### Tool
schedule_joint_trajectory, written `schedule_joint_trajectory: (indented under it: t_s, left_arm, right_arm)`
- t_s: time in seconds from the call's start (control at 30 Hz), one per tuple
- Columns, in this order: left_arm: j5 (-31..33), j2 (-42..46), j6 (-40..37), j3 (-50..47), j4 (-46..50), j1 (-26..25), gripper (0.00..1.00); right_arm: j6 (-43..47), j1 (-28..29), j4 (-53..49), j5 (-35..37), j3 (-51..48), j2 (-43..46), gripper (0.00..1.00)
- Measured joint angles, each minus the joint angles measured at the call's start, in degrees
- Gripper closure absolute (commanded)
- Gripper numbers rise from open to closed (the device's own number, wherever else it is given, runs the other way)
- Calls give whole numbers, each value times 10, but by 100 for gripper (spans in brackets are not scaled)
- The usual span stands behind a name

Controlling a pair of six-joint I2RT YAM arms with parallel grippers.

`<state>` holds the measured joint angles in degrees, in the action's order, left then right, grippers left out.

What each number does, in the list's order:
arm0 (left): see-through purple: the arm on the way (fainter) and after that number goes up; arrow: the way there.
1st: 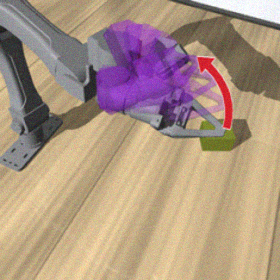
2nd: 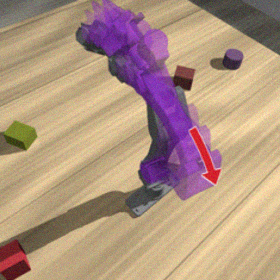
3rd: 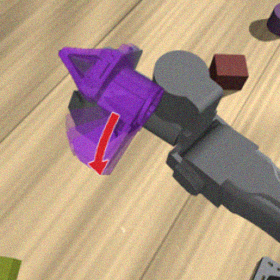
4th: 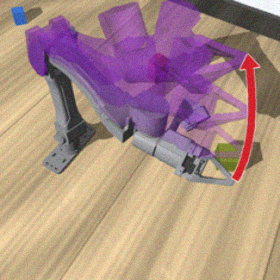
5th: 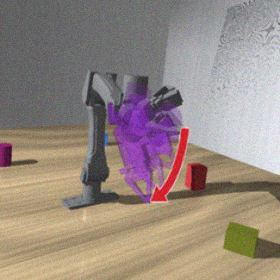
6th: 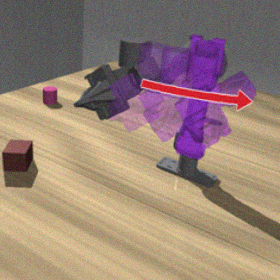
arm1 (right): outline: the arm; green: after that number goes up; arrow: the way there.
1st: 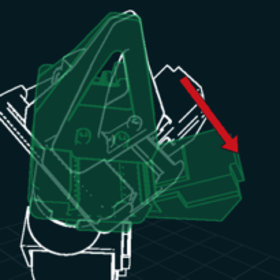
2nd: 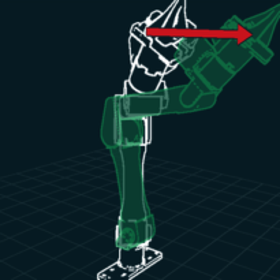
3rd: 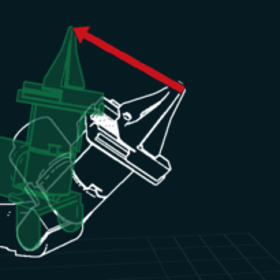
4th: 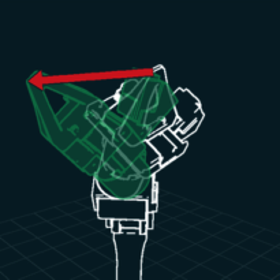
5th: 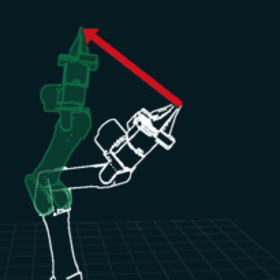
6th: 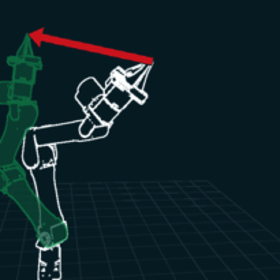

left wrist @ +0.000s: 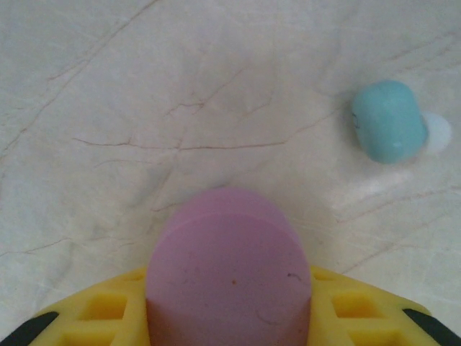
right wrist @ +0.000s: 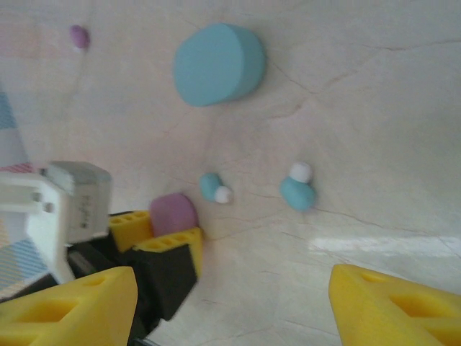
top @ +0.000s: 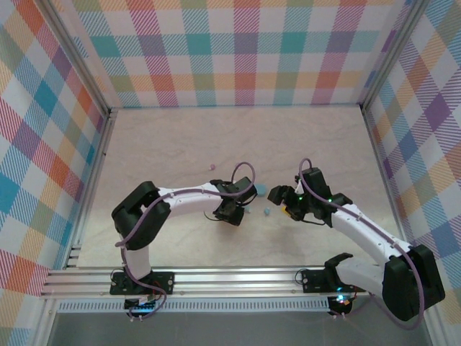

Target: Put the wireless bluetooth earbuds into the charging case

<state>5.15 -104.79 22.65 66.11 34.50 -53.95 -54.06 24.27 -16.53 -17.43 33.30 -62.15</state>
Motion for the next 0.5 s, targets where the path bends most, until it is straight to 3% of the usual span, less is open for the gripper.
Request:
schedule_joint_trajectory:
  t_s: [0.1, 0.33, 0.5]
  left_arm:
    - [-42, 47, -44, -19, -17, 7, 75]
    - [-217, 221, -172, -22, -63, 63, 75]
    - [-315, 271, -251, -12, -77, 90, 74]
  right_arm:
    - [-13, -3, 49, -30, -10, 4, 31]
    - [-60, -3, 202, -126, -12, 4, 33]
    - [-83, 13, 269, -176, -7, 3, 30]
